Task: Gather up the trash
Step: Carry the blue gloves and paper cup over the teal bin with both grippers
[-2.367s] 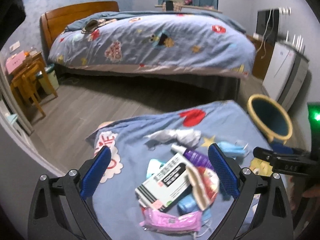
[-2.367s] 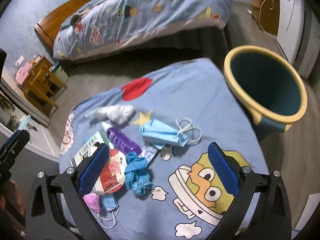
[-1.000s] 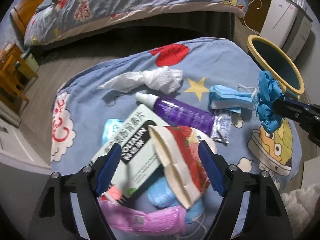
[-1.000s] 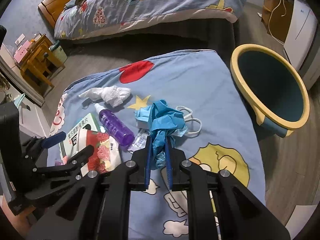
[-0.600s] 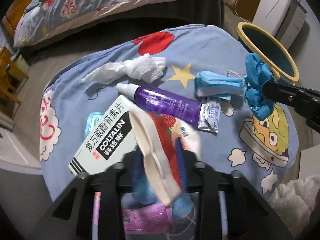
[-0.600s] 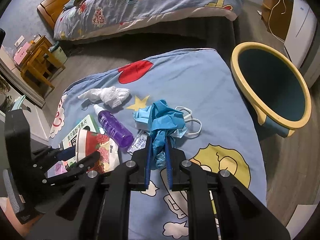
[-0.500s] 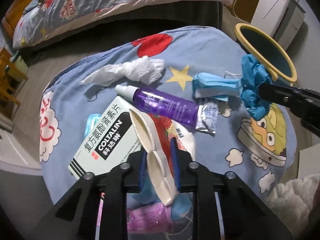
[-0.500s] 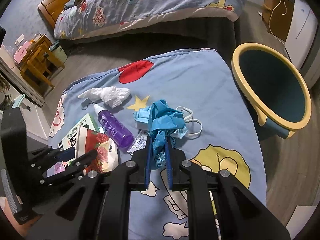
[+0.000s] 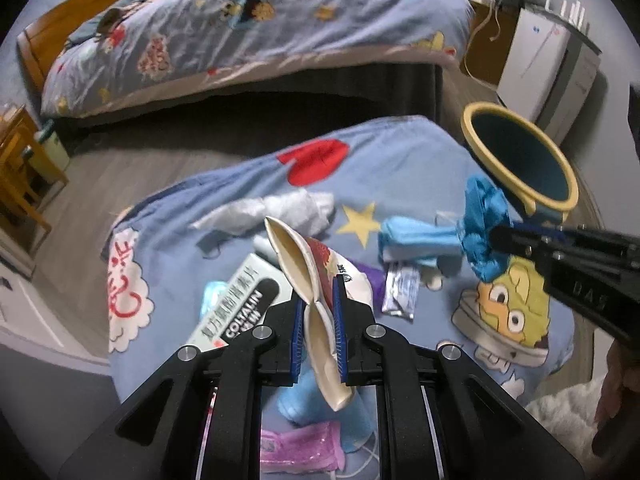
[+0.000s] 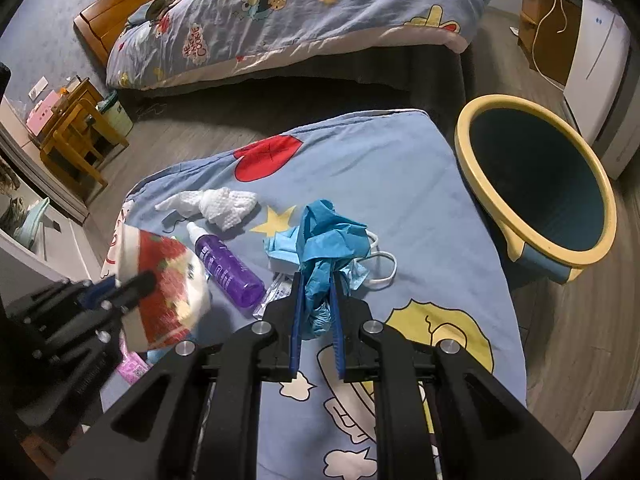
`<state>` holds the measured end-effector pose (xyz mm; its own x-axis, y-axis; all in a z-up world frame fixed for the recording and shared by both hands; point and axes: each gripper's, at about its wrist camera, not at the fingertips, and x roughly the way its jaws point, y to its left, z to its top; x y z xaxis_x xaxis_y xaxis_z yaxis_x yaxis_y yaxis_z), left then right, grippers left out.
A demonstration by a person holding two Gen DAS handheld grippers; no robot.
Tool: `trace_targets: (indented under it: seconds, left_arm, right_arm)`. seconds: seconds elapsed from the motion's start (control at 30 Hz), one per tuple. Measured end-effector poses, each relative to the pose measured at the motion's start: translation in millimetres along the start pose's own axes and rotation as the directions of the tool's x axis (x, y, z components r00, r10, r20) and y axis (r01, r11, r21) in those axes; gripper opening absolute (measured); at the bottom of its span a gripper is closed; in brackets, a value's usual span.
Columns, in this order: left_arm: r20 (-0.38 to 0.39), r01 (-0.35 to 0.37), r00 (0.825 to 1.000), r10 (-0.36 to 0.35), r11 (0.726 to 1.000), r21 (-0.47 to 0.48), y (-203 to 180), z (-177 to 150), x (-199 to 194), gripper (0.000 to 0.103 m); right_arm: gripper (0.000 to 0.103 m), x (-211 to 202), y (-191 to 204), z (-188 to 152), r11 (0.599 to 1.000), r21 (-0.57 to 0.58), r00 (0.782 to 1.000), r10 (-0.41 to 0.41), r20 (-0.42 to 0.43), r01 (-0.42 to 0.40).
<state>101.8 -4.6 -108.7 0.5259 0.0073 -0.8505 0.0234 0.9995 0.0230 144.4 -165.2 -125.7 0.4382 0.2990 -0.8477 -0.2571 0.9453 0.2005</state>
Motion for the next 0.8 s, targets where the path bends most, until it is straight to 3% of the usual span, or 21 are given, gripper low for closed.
trace_targets:
  seconds: [0.37,0.63,0.8]
  left_arm:
    - [0.121,0.006,0.993,-0.004,1.000,-0.021,9,22,-27,0.014]
    - [0.157,0.028,0.987,-0.021,0.999,-0.041,9,35,-33,0.014]
    - [0.170,0.043,0.985,-0.035,0.998,-0.042,7,41,-35,0.014]
  right_arm:
    - [0.012,-31,3,24,0.999,-0.004,0.997,0.042,0.070,-0.042]
    - [0.012,-78,-8,74,0.995,-0.091,0.981,0.055,0.184,-0.038]
    - [0.012,-90,-35,104,0.993,-0.099,0.969,0.079,0.234,-0.057]
